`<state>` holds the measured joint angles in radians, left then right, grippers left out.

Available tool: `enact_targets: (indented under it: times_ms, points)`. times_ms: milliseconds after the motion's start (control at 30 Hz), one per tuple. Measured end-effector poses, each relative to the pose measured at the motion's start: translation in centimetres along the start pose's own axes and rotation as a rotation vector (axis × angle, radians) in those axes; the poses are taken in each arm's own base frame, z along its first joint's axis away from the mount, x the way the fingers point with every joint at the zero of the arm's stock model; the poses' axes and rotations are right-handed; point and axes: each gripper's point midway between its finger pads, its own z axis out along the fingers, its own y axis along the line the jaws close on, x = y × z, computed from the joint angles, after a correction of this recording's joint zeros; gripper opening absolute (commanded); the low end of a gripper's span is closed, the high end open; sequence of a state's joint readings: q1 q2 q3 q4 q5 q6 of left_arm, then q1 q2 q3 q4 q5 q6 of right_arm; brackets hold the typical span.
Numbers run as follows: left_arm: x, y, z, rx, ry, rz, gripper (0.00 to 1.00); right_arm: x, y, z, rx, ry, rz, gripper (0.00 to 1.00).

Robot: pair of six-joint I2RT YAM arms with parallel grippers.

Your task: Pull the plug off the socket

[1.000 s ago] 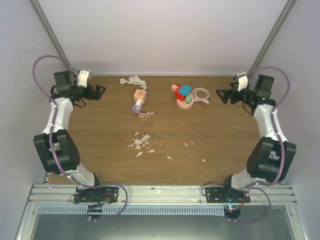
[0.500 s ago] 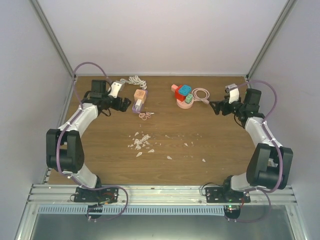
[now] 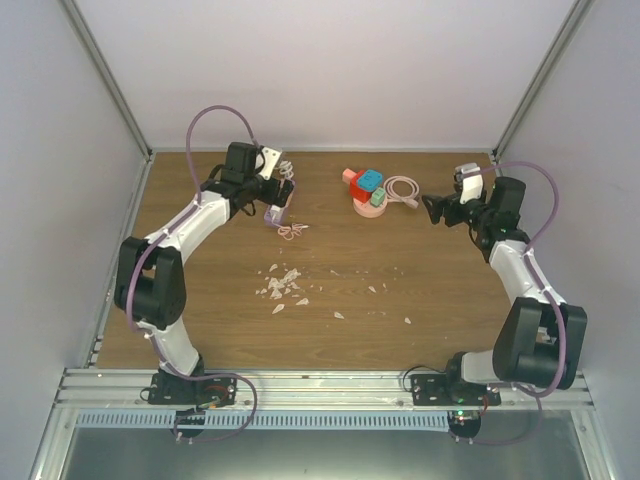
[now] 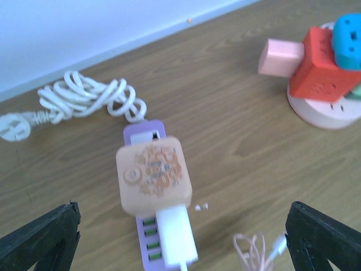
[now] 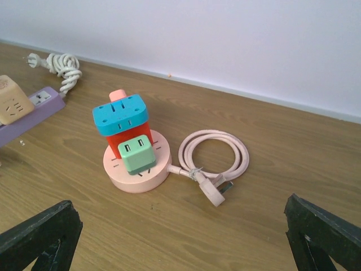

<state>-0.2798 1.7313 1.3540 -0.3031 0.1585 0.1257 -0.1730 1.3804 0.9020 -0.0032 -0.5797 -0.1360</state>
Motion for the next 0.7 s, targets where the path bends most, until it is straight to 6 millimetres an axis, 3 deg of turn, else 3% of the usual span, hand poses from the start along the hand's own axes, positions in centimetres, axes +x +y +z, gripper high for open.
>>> enact_targets:
  times_ms: [333, 700]
  points:
    - [-2.5, 1.5, 4.8, -0.086, 0.012, -0.058, 0.99, -0.5, 0.0, -0.1, 0.001, -0.024, 0.004, 1.00]
    - [0.6, 1.0, 7.4, -0.100, 0.120, -0.088, 0.99, -0.4, 0.4, -0.1, -0.017, -0.027, 0.023, 1.00]
